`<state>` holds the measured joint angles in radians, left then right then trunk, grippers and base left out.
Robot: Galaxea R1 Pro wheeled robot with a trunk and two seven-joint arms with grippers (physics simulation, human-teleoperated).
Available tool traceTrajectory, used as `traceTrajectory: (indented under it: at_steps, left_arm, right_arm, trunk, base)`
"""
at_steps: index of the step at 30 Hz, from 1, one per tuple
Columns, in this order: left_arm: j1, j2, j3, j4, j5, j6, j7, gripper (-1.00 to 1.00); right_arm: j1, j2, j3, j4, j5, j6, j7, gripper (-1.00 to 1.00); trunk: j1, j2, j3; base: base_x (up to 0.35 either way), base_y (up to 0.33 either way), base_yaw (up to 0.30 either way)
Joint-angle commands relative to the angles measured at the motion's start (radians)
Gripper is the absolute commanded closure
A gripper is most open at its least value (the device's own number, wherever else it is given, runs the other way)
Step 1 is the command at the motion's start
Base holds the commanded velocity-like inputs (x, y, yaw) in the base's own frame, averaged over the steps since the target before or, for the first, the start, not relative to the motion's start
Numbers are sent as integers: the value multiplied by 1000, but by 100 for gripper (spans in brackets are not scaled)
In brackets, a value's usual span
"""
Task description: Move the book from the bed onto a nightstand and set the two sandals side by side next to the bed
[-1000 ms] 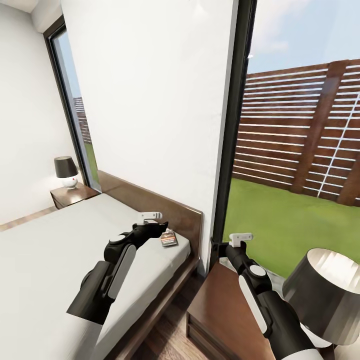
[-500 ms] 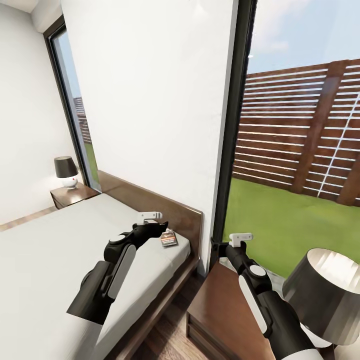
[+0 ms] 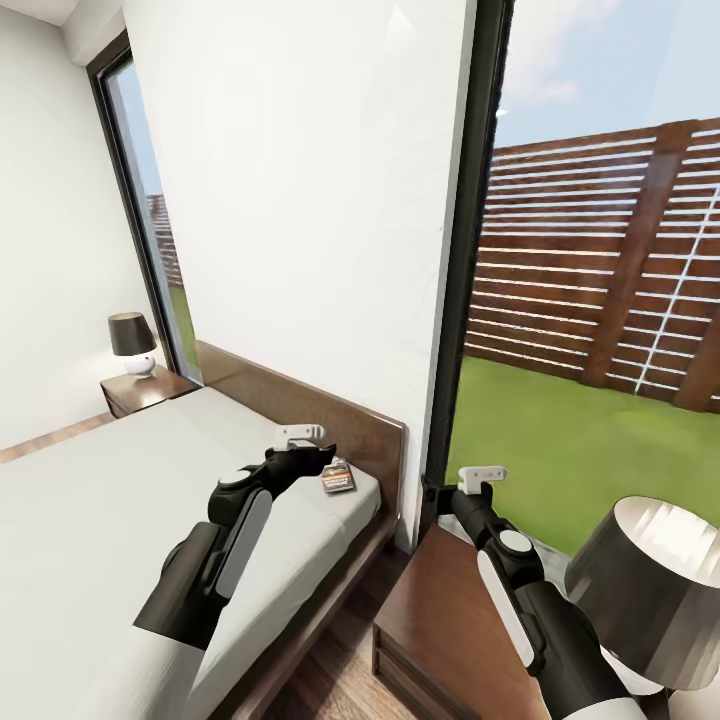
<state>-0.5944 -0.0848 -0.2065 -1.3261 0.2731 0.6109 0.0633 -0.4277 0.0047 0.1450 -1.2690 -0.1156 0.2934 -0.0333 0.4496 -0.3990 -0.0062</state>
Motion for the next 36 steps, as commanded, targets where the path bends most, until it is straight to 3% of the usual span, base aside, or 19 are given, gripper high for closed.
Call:
traceTrajectory:
  at_steps: [1, 21, 23, 24, 28, 36]
  left_arm:
    - [-1, 0, -1, 0, 10, 4, 7, -100]
    - [0, 2, 1, 58, 9, 2, 12, -100]
    - [0, 2, 11, 77, 8, 1, 13, -100]
    - [0, 3, 43, 96, 6, 0, 14, -100]
    - [1, 5, 66, 149, -1, -3, 13, -100]
    - [1, 10, 70, 152, -3, -3, 9, -100]
  right_arm:
    - [0, 0, 1, -1, -10, 4, -4, -100]
    - [0, 11, 4, -5, -18, 1, 10, -100]
    - [0, 10, 4, -5, -18, 1, 8, -100]
    - [-2, 3, 3, -10, -12, 2, 5, -100]
    - [-3, 8, 4, -18, -10, -3, 1, -100]
    - [-3, 6, 4, -19, -10, -3, 3, -100]
  trunk:
    - [0, -1, -1]
    - [0, -1, -1]
    - [0, -1, -1]
    - [0, -1, -1]
    - [0, -1, -1]
    - [0, -1, -1]
  base:
    - [0, 0, 0]
    - [0, 0, 0]
    - [0, 0, 0]
    - [0, 0, 0]
    - [0, 0, 0]
    - [0, 0, 0]
